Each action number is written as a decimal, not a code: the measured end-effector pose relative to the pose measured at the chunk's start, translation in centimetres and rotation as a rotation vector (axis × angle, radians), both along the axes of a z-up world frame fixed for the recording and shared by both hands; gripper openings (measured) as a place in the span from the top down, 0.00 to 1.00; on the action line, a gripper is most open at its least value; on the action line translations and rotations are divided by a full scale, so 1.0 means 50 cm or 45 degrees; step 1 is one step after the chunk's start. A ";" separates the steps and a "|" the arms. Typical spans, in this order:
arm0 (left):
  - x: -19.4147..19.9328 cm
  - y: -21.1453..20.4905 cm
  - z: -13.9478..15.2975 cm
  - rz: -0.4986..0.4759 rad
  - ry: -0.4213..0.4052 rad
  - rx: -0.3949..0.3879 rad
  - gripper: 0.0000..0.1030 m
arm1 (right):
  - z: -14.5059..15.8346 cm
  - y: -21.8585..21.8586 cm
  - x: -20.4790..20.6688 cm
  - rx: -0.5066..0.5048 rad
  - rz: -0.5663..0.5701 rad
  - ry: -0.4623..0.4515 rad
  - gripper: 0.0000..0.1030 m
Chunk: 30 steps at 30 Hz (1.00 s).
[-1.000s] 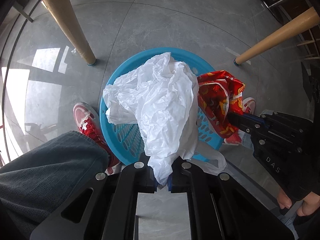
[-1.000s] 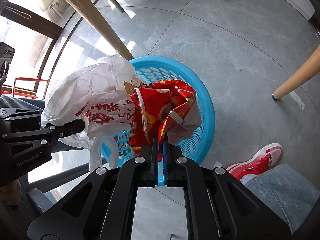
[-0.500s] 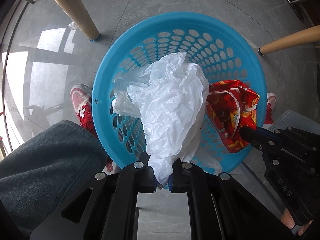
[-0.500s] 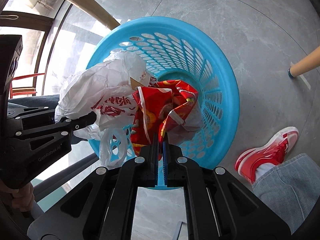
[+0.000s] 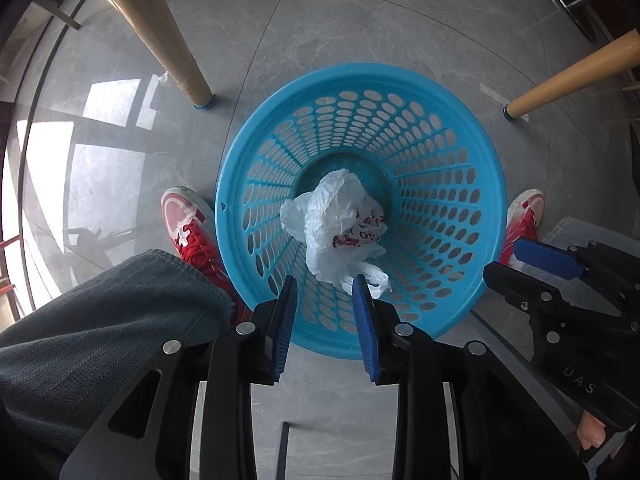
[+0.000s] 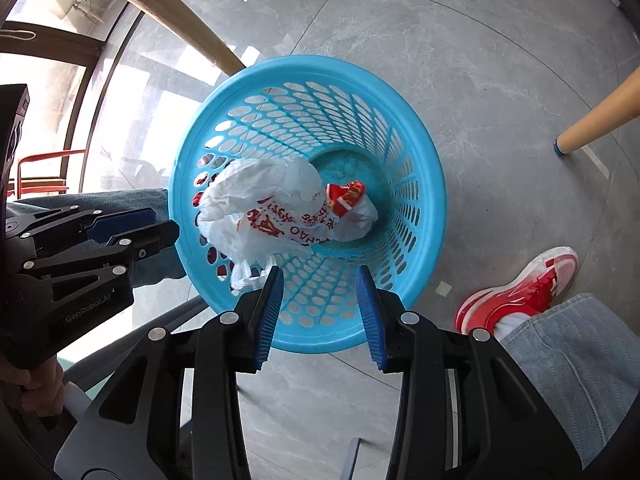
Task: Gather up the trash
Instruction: 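Open both tools to drop the bags into the blue wastebasket, then raise both tools back toward the table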
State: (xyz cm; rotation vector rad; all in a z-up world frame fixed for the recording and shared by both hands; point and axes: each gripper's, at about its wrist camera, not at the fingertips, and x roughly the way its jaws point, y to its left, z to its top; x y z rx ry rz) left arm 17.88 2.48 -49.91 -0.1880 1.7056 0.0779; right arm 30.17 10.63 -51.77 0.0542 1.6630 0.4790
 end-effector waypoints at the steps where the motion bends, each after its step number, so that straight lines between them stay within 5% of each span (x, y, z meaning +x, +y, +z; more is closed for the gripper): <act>1: -0.005 0.002 0.006 0.006 -0.008 0.001 0.70 | 0.010 -0.005 -0.002 -0.002 -0.004 -0.011 0.63; 15: -0.078 -0.014 0.191 -0.016 -0.244 0.035 0.54 | 0.210 -0.058 -0.078 0.026 0.002 -0.225 0.42; 21: -0.133 -0.025 0.288 -0.050 -0.374 0.023 0.39 | 0.306 -0.080 -0.122 0.046 -0.014 -0.343 0.31; 23: -0.149 -0.033 0.314 -0.066 -0.413 0.023 0.27 | 0.338 -0.085 -0.138 0.066 -0.008 -0.381 0.27; 30: -0.194 -0.044 0.398 -0.121 -0.524 0.010 0.22 | 0.448 -0.100 -0.176 0.117 -0.008 -0.501 0.21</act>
